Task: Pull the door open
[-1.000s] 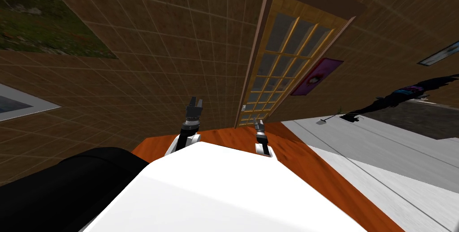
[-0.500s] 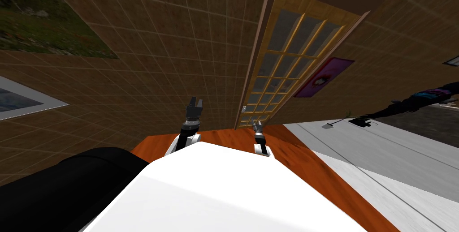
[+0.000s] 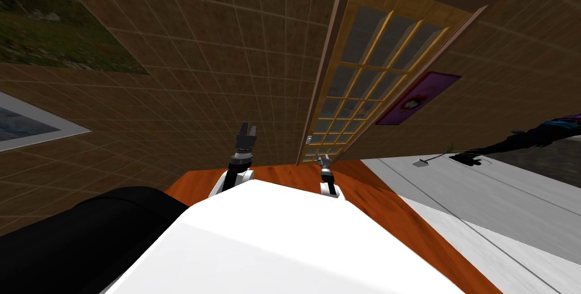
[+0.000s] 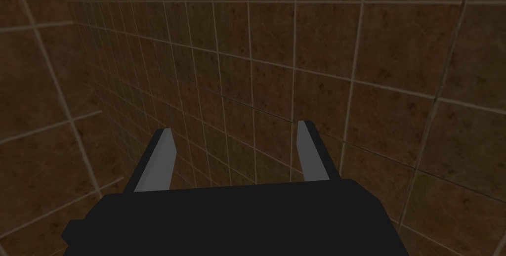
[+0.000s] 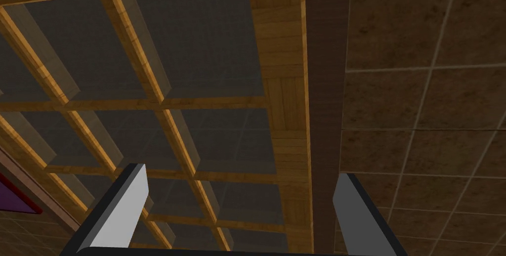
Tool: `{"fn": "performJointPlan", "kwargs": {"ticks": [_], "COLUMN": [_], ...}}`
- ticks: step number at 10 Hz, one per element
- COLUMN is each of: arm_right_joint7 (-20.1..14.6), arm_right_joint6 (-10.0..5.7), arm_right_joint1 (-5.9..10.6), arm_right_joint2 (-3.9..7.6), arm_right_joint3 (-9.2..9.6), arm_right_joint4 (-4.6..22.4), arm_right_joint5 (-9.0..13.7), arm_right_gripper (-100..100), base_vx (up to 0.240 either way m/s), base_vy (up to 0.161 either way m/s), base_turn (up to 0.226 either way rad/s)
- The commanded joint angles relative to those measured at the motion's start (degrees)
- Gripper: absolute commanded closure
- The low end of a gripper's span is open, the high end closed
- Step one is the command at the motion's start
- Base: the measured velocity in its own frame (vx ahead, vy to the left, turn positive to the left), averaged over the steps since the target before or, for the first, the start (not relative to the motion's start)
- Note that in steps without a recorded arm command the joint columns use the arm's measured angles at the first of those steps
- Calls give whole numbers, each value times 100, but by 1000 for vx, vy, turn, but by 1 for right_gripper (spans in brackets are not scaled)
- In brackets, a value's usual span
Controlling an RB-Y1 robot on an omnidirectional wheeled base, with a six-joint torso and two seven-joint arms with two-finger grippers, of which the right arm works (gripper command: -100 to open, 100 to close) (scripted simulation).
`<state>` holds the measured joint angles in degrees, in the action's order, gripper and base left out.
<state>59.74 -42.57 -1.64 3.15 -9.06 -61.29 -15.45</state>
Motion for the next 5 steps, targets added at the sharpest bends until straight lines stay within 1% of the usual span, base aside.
{"fn": "performJointPlan", "kwargs": {"ticks": [1, 2, 4, 5], "arm_right_joint7": [212, 212, 439, 552], "arm_right_joint6": [-87, -87, -167, -208], "arm_right_joint1": [125, 125, 249, 311], "arm_right_joint2": [-18, -18, -59, -80], "arm_right_joint3": [-31, -31, -58, -72], "arm_right_joint4": [286, 318, 643, 806], "arm_right_joint5": [-62, -62, -135, -172], "arm_right_gripper": [-100, -100, -100, -100], "base_vx": [72, 50, 55, 78], "base_vy": [-64, -51, -51, -71], "base_turn": [82, 25, 48, 85]}}
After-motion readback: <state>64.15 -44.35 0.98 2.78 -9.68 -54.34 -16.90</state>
